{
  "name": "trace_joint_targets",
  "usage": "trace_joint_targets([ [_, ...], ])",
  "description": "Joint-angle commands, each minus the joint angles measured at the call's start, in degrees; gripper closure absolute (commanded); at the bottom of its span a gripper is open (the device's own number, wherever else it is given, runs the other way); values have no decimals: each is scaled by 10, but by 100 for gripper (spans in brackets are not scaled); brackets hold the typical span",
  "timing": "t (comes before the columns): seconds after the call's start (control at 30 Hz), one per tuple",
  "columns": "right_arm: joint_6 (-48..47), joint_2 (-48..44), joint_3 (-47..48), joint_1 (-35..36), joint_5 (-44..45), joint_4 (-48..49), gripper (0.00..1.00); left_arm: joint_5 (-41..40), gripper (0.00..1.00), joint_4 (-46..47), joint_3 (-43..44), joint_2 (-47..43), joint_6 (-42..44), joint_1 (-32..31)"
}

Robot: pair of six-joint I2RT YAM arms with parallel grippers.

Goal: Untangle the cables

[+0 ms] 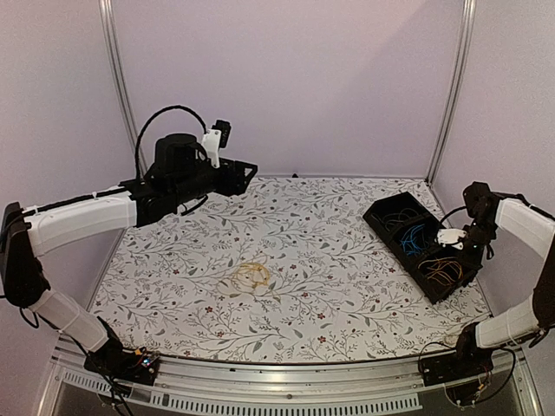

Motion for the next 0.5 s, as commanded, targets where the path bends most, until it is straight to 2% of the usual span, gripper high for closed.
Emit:
trace_joint_targets([
  [0.0, 6, -3, 21, 3, -12, -12, 88, -27, 26, -8, 10, 16, 30, -9],
  [0.1, -3, -28, 82, 3, -27, -87, 64, -58, 24, -80, 40, 31, 39, -11],
  [0.2, -14, -52, 159, 3, -37, -162, 52, -63, 25, -174, 53, 24, 4, -7],
  [0.33, -33, -72, 234, 3, -98, -204, 44, -46, 27, -224, -13, -34, -65, -5],
  [0.47, -11, -57, 254, 13, -244, -210, 41, -35, 31, -273, -72, -71, -135, -4],
])
